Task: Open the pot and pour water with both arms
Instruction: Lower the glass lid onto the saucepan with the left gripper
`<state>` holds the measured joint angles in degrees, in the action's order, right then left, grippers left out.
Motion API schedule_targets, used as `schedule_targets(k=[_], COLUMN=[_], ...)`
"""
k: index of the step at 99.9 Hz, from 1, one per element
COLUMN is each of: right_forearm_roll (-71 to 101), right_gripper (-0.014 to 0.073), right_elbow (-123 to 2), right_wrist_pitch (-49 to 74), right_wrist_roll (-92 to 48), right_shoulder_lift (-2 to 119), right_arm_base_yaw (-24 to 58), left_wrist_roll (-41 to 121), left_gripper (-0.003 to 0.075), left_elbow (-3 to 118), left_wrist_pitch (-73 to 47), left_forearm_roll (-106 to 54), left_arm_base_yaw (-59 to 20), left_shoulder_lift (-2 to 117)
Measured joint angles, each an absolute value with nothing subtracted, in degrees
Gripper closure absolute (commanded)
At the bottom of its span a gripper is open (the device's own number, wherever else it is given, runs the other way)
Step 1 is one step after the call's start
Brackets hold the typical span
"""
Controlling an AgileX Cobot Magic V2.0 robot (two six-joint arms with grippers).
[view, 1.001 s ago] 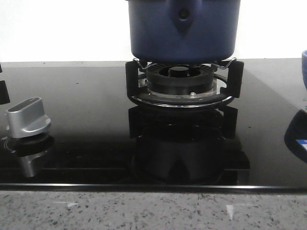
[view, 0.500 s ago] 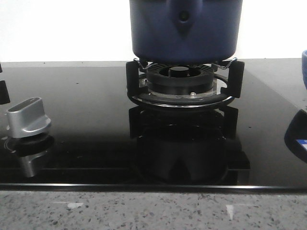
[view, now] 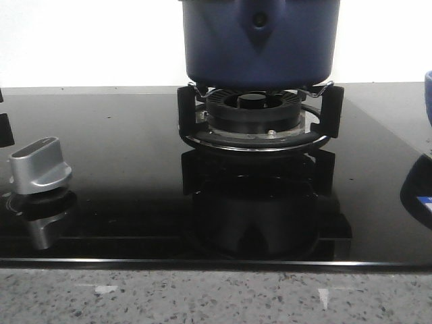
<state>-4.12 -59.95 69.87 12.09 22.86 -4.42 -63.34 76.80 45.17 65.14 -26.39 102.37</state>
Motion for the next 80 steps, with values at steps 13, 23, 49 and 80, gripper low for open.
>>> schedule_targets(k=[13, 23, 49, 80], right_forearm_roll=[-4.1, -4.1, -4.1, -4.7], right_gripper=[0.0660, 0.0660, 0.0660, 0.0660], right_elbow=[-59.9, -59.9, -59.9, -57.1], right_wrist_pitch=[69.8, 69.4, 68.0, 63.2], right_wrist_roll=[12.1, 12.1, 10.9, 10.8], right_shoulder_lift=[22.9, 22.9, 22.9, 22.8], right_arm_base_yaw=[-4.4, -4.4, -3.4, -1.5], left_wrist_roll=[-63.3, -63.2, -63.3, -72.6], left_gripper=[0.0202, 0.0203, 0.0356, 0.0552], left_elbow=[76.8, 76.8, 76.8, 71.8], left_wrist_pitch=[47.3, 48.1, 46.9, 45.7], left_forearm_roll=[61.8, 61.2, 63.0, 77.9], left_arm_base_yaw=[-26.4, -26.4, -23.5, -17.7], left_shoulder_lift=[102.4, 102.0, 94.8, 76.8])
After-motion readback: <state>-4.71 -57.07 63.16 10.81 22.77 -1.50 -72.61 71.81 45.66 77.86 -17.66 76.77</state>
